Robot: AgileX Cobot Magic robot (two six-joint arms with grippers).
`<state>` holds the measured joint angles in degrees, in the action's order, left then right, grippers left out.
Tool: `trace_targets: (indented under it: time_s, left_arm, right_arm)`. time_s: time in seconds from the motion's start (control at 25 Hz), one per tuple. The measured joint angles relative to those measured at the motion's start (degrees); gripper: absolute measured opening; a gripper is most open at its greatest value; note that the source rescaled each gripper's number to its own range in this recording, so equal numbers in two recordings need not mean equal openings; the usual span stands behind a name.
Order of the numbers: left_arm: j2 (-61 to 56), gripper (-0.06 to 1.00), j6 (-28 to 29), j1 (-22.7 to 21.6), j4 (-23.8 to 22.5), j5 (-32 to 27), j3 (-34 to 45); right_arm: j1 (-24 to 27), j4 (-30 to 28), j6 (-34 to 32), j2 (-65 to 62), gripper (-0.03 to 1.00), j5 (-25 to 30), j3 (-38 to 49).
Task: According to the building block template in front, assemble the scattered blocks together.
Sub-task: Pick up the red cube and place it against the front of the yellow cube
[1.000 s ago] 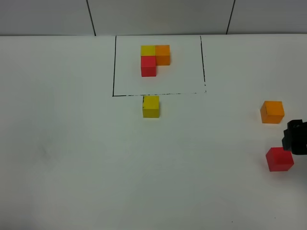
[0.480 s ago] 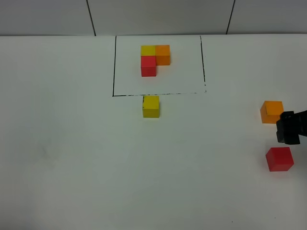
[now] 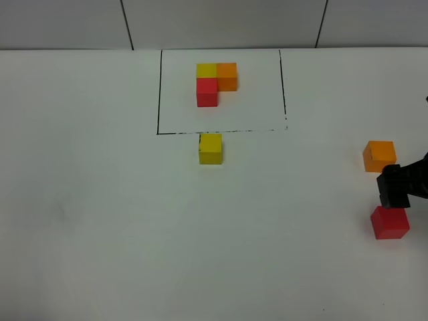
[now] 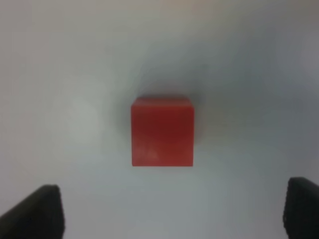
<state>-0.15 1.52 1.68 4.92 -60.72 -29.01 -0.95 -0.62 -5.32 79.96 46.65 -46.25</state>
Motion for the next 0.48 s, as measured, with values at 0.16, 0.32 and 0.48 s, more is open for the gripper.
trace_targets:
  time_s: [0.16, 0.32, 0.48]
  left_arm:
    - [0.0, 0.73, 0.0, 0.0, 0.0, 0.0, 0.0]
    - [0.0, 0.73, 0.0, 0.0, 0.0, 0.0, 0.0]
    - [0.0, 0.73, 0.0, 0.0, 0.0, 0.0, 0.0]
  right_arm:
    - [0.0, 0.0, 0.0, 2.3, 0.79, -0.7, 0.0]
    - [0.0, -0.1, 0.2, 3.7, 0.79, -2.9, 0.0]
    - [0.0, -0.5, 0.3, 4.4, 0.79, -5.6, 0.0]
